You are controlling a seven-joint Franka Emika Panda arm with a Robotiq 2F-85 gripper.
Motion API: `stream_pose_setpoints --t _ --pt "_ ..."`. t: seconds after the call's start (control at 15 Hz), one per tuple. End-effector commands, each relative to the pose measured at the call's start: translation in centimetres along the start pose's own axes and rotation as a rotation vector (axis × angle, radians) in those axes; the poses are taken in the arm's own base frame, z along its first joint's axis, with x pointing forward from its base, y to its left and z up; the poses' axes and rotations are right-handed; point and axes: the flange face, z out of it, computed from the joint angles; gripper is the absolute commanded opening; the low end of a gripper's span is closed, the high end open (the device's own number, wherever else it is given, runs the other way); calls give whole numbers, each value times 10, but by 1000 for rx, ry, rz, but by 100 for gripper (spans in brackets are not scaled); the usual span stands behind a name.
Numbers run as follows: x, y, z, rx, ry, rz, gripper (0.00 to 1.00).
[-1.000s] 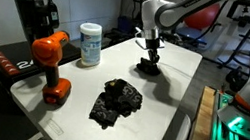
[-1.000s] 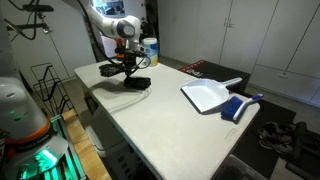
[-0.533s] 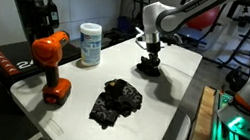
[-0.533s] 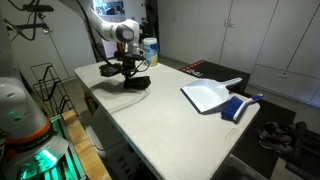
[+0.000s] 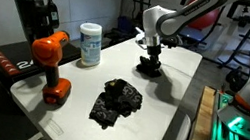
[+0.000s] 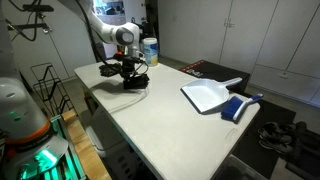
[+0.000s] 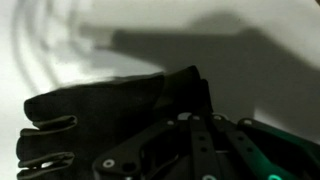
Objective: Push the strap of the gloves on the right down
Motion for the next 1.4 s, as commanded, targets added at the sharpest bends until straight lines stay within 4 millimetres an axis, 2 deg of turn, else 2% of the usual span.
stream_pose_setpoints --t 0.0,0.2,0.93,1.33 --pt "1 -1 9 3 4 20 0" --pt "-1 -2 -1 2 20 20 0" --pt "-37 -32 -88 -112 1 -11 0" --pt "-47 -35 -104 -129 -4 -14 0"
